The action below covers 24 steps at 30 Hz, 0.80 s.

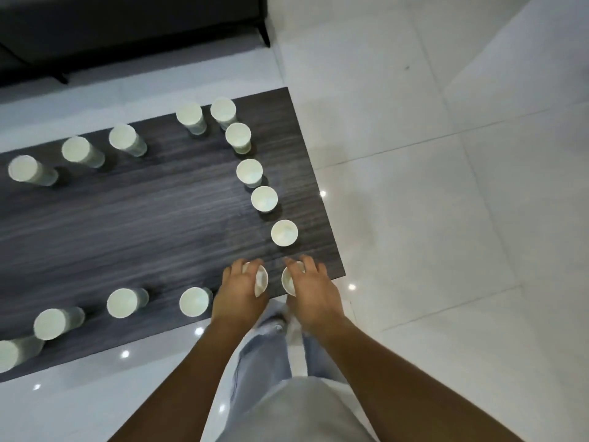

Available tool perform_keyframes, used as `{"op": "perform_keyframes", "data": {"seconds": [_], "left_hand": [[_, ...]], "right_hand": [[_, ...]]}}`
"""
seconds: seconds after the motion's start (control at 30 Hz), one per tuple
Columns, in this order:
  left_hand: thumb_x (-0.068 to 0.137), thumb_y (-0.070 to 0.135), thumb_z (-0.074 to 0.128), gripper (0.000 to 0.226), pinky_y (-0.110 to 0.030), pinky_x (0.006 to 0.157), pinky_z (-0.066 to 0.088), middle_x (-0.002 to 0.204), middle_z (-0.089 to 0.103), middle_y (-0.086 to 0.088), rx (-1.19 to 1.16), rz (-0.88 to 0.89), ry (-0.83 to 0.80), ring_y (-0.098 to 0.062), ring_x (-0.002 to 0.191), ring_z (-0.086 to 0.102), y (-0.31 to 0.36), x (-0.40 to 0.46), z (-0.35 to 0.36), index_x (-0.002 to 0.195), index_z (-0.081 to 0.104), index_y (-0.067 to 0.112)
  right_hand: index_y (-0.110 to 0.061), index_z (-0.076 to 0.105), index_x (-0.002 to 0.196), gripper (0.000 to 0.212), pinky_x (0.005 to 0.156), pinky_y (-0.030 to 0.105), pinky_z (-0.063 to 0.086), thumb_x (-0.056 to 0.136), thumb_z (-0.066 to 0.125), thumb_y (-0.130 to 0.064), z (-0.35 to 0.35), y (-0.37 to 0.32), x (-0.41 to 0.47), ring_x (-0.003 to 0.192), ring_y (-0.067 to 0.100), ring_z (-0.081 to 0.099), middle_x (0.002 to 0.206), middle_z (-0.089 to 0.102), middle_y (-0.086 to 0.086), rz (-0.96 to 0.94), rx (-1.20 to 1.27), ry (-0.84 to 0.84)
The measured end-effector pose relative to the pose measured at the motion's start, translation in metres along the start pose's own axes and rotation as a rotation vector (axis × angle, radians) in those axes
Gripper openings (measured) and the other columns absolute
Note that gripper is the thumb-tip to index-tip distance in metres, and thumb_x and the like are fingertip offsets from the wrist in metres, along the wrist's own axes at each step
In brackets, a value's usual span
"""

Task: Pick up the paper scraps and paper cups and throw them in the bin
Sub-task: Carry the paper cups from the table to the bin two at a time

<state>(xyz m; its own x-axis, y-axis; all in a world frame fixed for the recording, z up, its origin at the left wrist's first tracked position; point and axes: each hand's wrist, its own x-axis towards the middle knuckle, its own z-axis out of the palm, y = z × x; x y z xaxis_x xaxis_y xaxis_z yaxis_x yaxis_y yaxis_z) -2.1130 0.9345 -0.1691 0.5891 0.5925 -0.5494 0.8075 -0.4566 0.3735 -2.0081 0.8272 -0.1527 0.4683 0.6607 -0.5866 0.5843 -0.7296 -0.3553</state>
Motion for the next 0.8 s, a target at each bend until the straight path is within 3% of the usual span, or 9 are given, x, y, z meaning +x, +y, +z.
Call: {"op": "perform_keyframes", "data": {"seconds": [0.2, 0.4, 0.47, 0.6, 0.8], "left_hand": [[0.076, 0.021, 0.07, 0.067, -0.037, 0.092, 0.047, 0.137, 0.04, -0.001, 0.023, 0.142, -0.041, -0.023, 0.124, 0.039, 0.02, -0.028, -0.038, 0.137, 0.043, 0.024], [0.077, 0.025, 0.062, 0.047, -0.035, 0.082, 0.048, 0.123, 0.046, -0.001, 0.156, 0.406, -0.09, -0.022, 0.113, 0.043, 0.061, -0.063, -0.058, 0.122, 0.051, 0.02], [0.077, 0.026, 0.062, 0.049, -0.037, 0.082, 0.048, 0.124, 0.046, 0.0, 0.196, 0.492, -0.129, -0.022, 0.114, 0.043, 0.082, -0.074, -0.058, 0.124, 0.049, 0.021], [0.077, 0.025, 0.066, 0.066, -0.037, 0.091, 0.046, 0.133, 0.042, -0.002, 0.327, 0.675, -0.223, -0.022, 0.124, 0.04, 0.134, -0.101, -0.045, 0.138, 0.041, 0.022], [0.079, 0.027, 0.067, 0.07, -0.037, 0.093, 0.046, 0.134, 0.042, -0.002, 0.498, 0.968, -0.329, -0.022, 0.122, 0.04, 0.227, -0.161, 0.007, 0.142, 0.037, 0.022]], "right_hand": [[-0.027, 0.026, 0.149, 0.074, 0.099, 0.034, 0.044, 0.087, 0.065, -0.02, -0.026, -0.011, -0.06, 0.128, 0.024, 0.036, 0.144, 0.034, 0.0, 0.144, 0.139, 0.158], [-0.027, 0.029, 0.148, 0.07, 0.096, 0.032, 0.046, 0.088, 0.065, -0.027, -0.036, -0.004, -0.127, 0.123, 0.023, 0.042, 0.139, 0.04, 0.001, 0.328, 0.297, 0.323], [-0.026, 0.031, 0.147, 0.067, 0.093, 0.033, 0.047, 0.088, 0.064, -0.031, -0.037, 0.004, -0.151, 0.119, 0.023, 0.044, 0.137, 0.041, 0.001, 0.397, 0.343, 0.369], [-0.027, 0.031, 0.147, 0.07, 0.093, 0.033, 0.048, 0.087, 0.065, -0.033, -0.034, 0.029, -0.201, 0.119, 0.024, 0.045, 0.137, 0.041, 0.001, 0.545, 0.434, 0.448], [-0.028, 0.034, 0.145, 0.066, 0.085, 0.033, 0.05, 0.086, 0.064, -0.031, -0.024, 0.093, -0.29, 0.117, 0.022, 0.045, 0.135, 0.041, -0.001, 0.8, 0.579, 0.619]]}}
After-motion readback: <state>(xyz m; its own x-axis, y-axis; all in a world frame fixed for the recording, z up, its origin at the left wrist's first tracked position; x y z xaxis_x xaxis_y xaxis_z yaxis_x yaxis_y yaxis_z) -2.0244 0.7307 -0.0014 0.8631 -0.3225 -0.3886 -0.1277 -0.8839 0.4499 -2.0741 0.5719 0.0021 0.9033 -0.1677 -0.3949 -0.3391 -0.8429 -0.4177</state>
